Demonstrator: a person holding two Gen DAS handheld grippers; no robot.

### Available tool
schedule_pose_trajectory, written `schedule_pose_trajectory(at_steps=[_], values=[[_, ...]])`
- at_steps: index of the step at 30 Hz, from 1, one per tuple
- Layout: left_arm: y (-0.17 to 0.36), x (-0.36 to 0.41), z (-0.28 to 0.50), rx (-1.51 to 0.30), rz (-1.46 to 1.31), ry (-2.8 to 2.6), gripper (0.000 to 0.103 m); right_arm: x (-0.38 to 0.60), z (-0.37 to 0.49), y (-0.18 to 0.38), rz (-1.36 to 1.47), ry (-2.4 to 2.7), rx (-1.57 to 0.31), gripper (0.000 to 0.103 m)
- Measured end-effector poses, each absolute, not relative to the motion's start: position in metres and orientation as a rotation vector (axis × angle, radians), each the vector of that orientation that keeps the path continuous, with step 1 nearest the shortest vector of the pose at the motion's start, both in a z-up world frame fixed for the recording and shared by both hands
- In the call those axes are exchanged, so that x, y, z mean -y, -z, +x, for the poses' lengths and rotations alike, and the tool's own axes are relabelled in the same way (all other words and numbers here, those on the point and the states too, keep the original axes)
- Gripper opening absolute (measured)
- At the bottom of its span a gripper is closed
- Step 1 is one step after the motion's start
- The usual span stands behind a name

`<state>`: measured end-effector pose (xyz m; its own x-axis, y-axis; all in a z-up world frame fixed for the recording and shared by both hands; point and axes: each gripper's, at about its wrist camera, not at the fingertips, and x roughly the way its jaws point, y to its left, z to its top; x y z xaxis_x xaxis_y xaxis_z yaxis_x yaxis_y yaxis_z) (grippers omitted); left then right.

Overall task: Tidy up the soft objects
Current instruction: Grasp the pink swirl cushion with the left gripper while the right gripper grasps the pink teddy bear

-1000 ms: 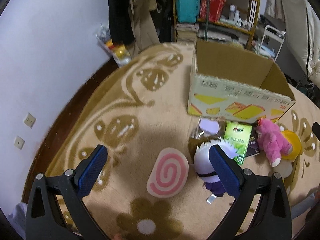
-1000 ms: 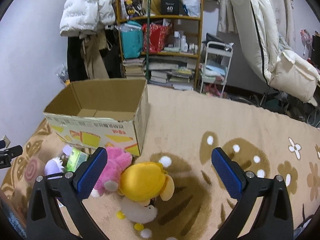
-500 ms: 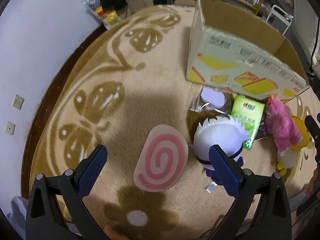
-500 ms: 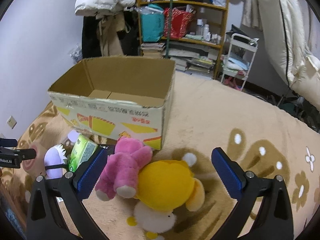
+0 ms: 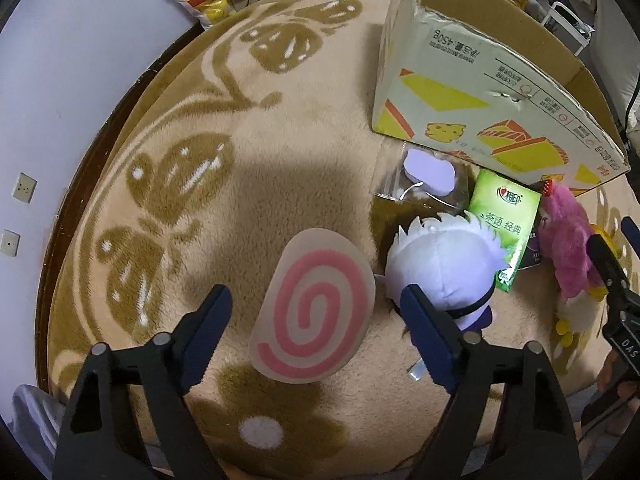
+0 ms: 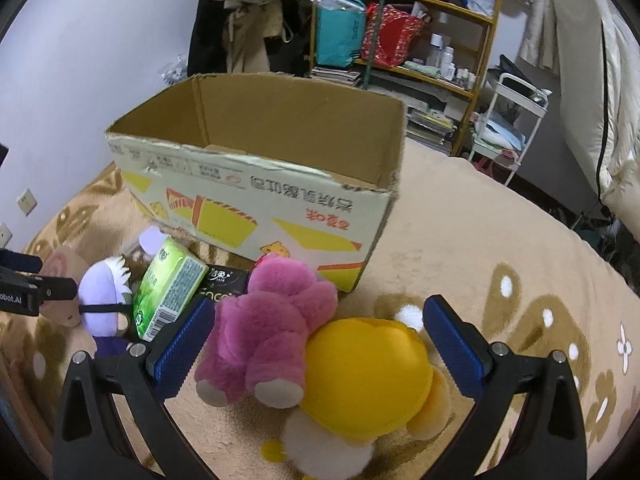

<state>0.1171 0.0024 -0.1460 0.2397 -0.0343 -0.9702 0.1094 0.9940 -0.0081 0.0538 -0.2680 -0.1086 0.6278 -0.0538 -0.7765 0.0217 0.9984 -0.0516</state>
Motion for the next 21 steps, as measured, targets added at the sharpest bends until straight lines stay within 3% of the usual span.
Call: schedule_pose_trajectory(at_steps=[7, 13, 18, 20, 21], values=[[0.151, 0.002, 0.117, -1.344, 0.081, 0.108, 0.055, 0.262, 0.058, 0.114, -0.063, 0.03, -0.898, 0.103], [0.147, 0.006, 0.112, -1.314, 0.1, 0.117, 0.04, 0.258, 0.064, 0.122, -0.061, 0.01, -0.921, 0.103], [0.144, 0.009, 0.111, -1.293, 0.105, 0.135, 0.033, 0.254, 0.069, 0.134, -0.045, -0.031, -0.969, 0.093], [0.141, 0.011, 0.11, -1.276, 0.103, 0.145, 0.031, 0.25, 0.072, 0.14, -0.054, -0.051, -0.994, 0.076], [0.139, 0.012, 0.11, -1.265, 0.103, 0.151, 0.029, 0.247, 0.073, 0.143, -0.061, -0.065, -1.007, 0.073]])
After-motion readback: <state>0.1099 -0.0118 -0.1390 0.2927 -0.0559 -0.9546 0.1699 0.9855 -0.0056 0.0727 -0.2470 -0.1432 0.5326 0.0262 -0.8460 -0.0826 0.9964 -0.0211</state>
